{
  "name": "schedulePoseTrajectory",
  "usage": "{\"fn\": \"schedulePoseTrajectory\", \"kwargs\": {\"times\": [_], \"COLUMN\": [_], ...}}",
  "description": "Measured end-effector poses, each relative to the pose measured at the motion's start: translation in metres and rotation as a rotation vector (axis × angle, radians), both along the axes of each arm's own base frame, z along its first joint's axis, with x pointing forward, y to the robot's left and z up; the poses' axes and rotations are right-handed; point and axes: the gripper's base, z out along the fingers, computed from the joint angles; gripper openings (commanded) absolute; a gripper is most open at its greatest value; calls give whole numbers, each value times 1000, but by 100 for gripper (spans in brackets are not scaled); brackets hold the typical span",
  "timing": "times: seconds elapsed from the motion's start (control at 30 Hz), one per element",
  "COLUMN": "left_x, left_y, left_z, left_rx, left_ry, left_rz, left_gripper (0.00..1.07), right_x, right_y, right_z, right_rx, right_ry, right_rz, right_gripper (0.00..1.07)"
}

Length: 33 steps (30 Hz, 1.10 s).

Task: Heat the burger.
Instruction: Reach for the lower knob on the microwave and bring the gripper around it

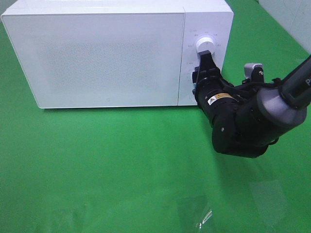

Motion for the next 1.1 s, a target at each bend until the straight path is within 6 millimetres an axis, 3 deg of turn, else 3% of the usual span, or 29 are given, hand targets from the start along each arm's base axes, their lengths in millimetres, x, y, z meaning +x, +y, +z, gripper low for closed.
{"fn": "schedulePoseTrajectory", "kwargs": {"times": [0.7, 1.07, 1.1], "left_x": [0, 0, 0], "left_y": [0, 0, 0], "left_z": [0, 0, 0], "left_rx": [0, 0, 0], "left_ry": [0, 0, 0], "left_rz": [0, 0, 0], "left_gripper": [100, 100, 100], "right_x": [0, 0, 0], "right_y": [0, -1, -1], "right_z": [0, 0, 0], "right_rx": [38, 39, 33], "right_ry": [3, 3, 4], "right_rz": [-4, -15, -19], "right_gripper": [0, 31, 38]}}
